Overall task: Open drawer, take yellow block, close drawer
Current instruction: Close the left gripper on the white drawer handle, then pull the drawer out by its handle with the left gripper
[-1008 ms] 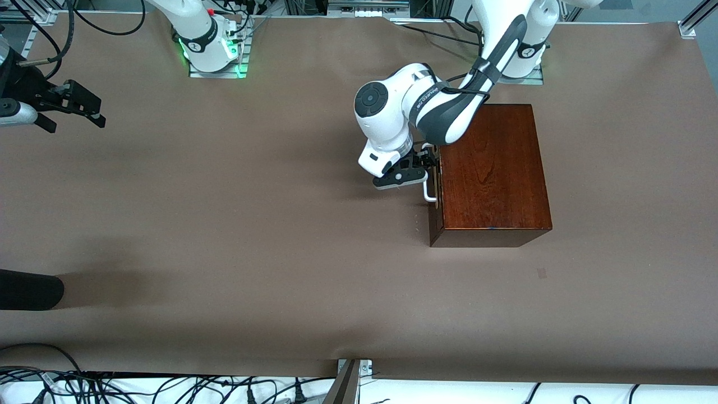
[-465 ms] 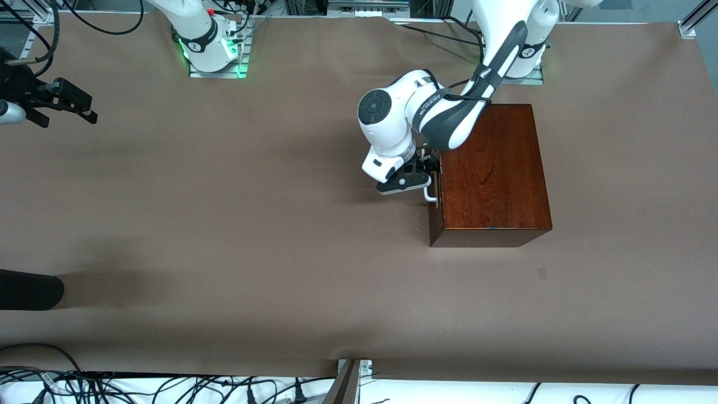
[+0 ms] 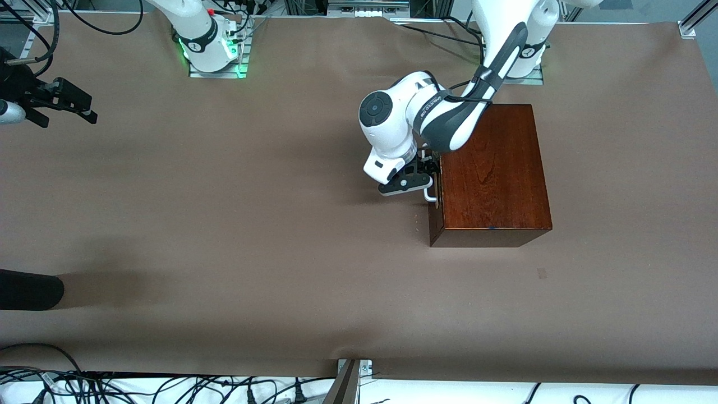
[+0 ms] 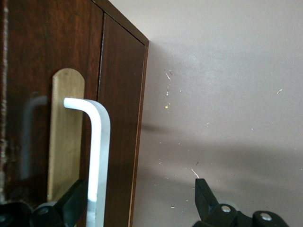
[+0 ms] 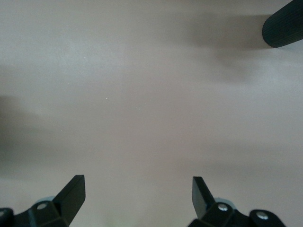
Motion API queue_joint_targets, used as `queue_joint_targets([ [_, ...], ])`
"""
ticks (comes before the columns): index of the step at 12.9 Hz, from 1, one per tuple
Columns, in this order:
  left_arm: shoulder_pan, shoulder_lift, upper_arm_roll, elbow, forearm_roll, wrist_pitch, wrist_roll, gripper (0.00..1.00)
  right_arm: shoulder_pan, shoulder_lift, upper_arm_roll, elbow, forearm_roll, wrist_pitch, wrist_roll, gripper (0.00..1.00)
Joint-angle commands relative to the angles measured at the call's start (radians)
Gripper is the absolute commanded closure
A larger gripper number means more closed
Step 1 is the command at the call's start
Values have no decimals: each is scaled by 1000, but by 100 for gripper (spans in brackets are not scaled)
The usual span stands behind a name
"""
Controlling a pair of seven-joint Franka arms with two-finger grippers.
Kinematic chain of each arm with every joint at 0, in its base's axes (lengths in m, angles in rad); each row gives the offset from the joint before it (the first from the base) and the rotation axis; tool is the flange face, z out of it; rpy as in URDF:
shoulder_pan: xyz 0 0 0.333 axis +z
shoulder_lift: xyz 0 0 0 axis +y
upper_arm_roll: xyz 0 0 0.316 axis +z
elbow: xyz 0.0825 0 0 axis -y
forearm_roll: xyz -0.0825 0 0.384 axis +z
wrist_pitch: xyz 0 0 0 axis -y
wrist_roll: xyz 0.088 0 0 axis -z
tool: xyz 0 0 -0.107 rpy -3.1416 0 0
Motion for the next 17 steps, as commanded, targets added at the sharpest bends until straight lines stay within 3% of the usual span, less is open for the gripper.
queue_joint_targets([
  [1,-11,14,4,1,14,27,-25,0,18,-1,2,6,-7,9,-16,0],
  [14,-36,62,2,58,-149,142,-70,0,18,18,1,4,-7,21,-16,0],
  [17,-92,103,25,125,-149,142,-102,0,18,22,1,4,-7,21,-16,0],
])
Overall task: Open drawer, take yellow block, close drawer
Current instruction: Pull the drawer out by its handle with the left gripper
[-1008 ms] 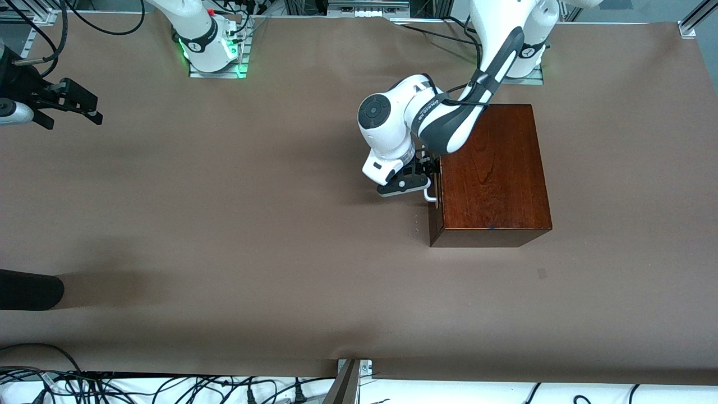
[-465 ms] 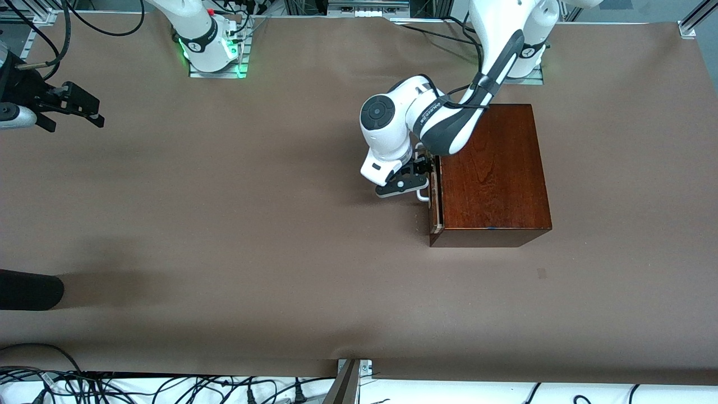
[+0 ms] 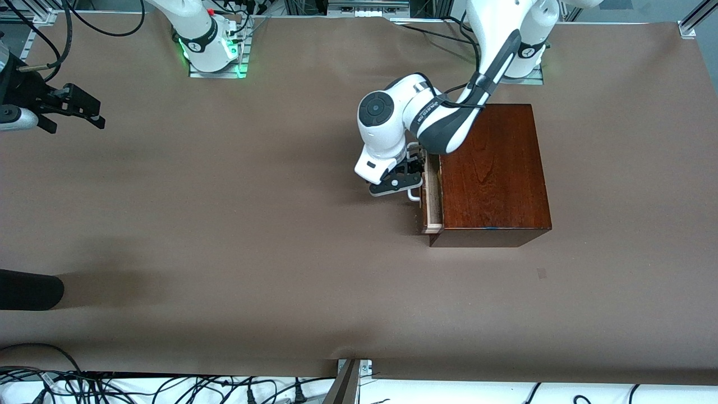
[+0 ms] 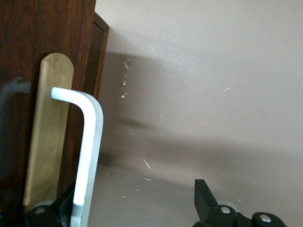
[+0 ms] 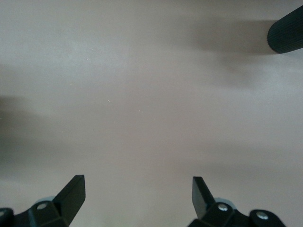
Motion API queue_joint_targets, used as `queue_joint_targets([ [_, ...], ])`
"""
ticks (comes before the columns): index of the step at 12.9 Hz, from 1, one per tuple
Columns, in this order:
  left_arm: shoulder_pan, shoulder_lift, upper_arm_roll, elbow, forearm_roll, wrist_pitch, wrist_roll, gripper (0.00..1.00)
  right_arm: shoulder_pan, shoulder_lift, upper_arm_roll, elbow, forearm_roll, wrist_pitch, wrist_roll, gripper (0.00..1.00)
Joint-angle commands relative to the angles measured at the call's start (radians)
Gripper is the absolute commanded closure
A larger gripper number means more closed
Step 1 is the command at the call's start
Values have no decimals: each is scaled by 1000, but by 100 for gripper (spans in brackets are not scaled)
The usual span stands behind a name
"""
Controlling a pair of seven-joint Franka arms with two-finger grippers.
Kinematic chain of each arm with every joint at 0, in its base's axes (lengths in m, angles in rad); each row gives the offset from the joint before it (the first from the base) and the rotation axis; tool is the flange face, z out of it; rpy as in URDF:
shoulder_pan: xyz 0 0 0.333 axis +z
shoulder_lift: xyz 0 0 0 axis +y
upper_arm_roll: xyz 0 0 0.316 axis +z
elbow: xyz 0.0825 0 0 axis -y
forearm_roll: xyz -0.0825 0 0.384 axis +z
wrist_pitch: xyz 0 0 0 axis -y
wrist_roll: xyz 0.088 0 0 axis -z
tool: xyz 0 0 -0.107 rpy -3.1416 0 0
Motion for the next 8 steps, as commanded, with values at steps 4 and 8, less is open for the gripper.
queue_joint_targets([
  [4,-81,90,12,138,-39,22,-55,0,7,4,-4,5,-7,5,-14,0],
  [8,-109,110,17,179,-39,22,-82,0,7,12,-4,5,-7,9,-14,0],
])
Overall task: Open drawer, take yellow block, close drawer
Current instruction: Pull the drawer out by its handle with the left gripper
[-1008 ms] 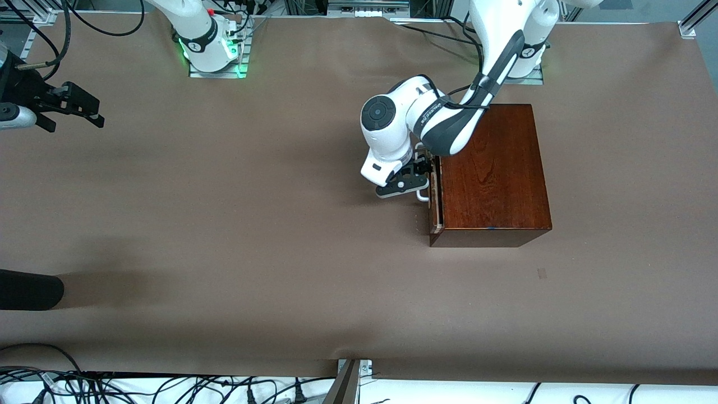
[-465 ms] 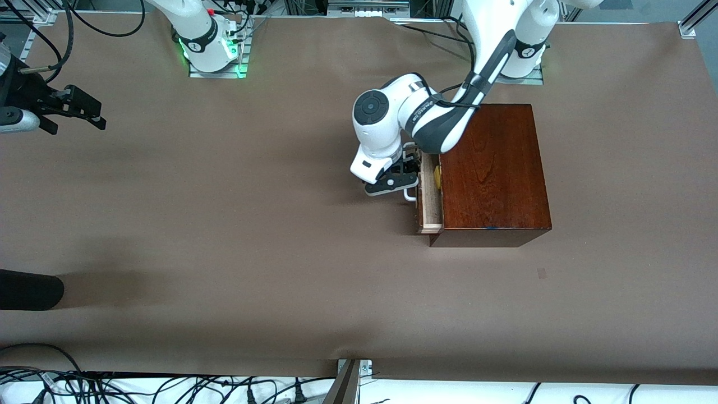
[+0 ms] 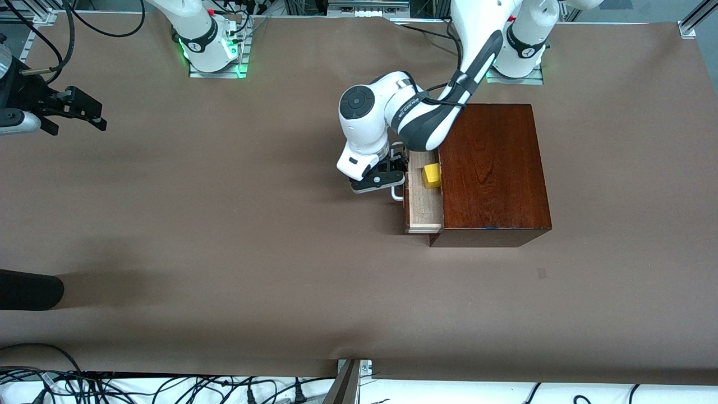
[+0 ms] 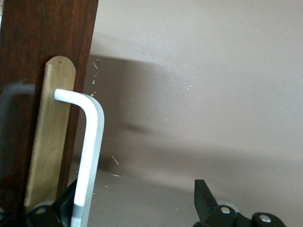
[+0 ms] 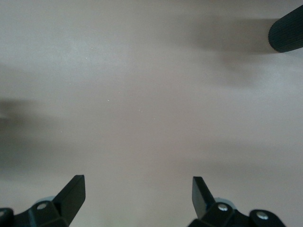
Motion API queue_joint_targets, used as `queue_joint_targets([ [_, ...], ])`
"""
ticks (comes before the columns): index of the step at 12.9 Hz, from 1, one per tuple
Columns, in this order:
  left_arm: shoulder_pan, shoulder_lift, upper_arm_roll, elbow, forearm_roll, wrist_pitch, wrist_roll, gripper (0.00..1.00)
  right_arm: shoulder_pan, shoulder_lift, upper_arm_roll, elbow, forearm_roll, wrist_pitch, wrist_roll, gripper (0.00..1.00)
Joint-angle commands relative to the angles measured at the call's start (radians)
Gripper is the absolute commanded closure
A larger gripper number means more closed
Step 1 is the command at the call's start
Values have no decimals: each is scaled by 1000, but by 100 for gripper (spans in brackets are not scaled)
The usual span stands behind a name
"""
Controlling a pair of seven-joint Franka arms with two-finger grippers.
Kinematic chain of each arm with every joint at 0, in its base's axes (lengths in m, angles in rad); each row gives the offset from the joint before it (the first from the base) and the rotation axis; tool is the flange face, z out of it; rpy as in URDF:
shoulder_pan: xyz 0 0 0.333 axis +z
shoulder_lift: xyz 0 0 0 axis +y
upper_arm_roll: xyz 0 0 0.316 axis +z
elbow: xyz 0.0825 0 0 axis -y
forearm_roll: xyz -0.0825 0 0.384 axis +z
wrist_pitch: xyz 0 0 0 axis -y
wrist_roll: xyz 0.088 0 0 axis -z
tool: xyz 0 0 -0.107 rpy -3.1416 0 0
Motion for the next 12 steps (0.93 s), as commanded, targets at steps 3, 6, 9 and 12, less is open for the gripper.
queue_joint_targets([
  [3,-89,54,41,85,-63,24,-51,0,7,4,-4,5,-9,8,-14,0],
  [6,-114,73,64,124,-98,24,-53,0,7,4,-4,5,-9,8,-14,0],
  [9,-135,102,76,173,-117,24,-65,0,7,4,-4,5,-9,8,-14,0],
  [12,-143,113,76,195,-120,25,-66,0,7,10,-4,5,-9,8,-16,0],
])
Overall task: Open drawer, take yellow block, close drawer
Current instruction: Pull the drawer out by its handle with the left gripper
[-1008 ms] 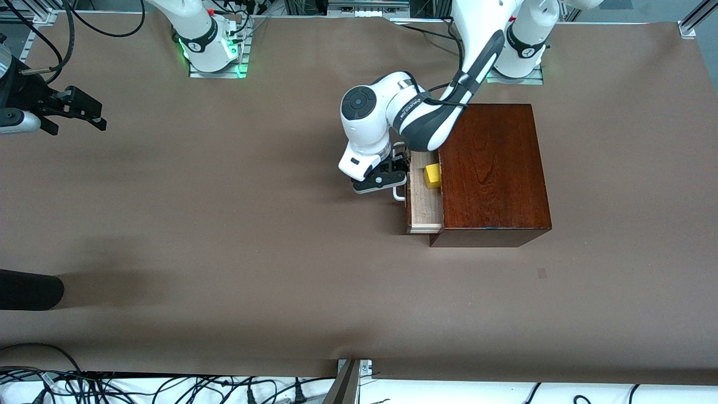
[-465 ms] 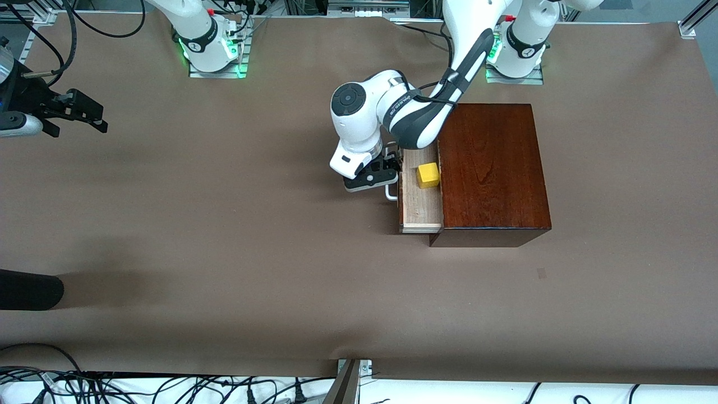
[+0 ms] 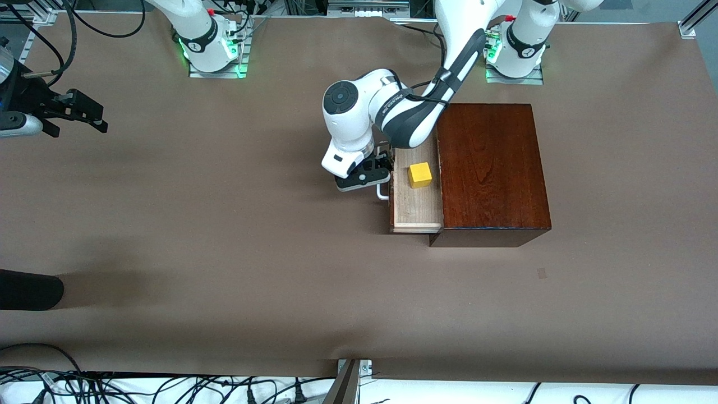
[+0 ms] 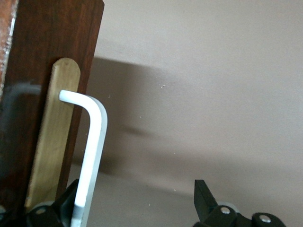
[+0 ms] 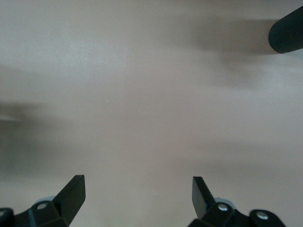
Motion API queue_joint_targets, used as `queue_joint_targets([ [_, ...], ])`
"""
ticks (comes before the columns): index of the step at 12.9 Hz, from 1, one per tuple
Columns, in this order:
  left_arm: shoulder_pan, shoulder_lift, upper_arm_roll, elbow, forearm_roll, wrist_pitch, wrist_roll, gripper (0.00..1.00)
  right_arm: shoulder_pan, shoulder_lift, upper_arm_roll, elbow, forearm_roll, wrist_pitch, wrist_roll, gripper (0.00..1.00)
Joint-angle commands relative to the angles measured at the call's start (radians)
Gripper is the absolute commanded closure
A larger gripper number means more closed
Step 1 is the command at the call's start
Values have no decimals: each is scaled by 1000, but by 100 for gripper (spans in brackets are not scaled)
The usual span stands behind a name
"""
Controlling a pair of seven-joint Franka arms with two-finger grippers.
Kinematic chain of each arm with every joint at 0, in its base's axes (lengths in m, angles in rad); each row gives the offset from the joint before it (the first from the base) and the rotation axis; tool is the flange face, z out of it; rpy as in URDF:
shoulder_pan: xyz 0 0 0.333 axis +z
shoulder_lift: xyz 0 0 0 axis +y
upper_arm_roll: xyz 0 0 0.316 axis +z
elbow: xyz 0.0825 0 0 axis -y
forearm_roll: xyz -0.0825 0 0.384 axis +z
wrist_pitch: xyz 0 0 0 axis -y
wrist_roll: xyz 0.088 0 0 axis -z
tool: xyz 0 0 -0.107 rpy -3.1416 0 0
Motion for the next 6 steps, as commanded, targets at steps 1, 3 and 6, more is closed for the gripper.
queue_joint_targets([
  [1,-39,62,-7,95,-65,39,-46,0,7,4,-4,5,-8,3,-16,0],
  [3,-44,74,-7,118,-72,40,-58,0,7,4,-4,5,-10,3,-16,0],
  [6,-47,75,-4,106,-65,43,-50,0,7,4,-4,5,-10,2,-16,0],
])
